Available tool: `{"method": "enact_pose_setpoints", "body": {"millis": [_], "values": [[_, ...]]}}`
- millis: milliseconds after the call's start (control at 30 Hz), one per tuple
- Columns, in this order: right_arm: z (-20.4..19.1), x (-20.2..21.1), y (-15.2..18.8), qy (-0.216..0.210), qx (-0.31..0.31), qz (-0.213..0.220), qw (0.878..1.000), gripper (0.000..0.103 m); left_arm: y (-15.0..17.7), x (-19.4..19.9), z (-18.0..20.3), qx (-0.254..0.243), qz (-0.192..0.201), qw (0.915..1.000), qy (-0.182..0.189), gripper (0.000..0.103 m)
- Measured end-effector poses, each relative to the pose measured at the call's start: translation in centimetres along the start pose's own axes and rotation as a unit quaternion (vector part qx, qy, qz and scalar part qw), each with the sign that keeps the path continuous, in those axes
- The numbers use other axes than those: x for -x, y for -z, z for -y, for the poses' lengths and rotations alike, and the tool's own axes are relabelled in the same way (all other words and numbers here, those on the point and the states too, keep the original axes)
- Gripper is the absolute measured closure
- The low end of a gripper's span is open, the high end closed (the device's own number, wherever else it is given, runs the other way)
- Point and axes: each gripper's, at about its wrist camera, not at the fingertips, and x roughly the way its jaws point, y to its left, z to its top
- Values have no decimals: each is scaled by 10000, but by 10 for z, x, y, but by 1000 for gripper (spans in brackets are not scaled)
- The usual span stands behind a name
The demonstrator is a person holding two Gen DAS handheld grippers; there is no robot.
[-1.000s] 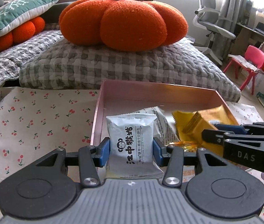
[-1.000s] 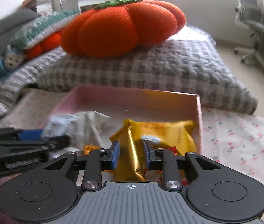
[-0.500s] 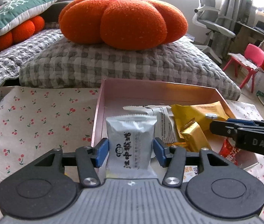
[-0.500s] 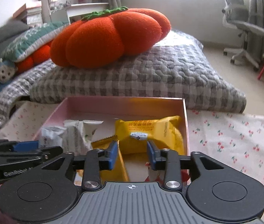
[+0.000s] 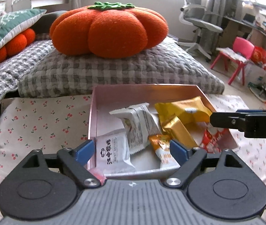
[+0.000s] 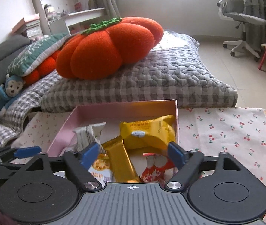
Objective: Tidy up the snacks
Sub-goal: 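Lower both snacks into the pink box and open both grippers, then move the left gripper to a yellow pack while the right approaches a wrapped chocolate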
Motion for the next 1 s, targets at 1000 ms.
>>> {"method": "enact_pose_setpoints", "body": {"millis": [1000], "values": [[-21,64,66,424,1129,-150,9926,4,49,56,-30,-414,-173,9979,-471,1]]}}
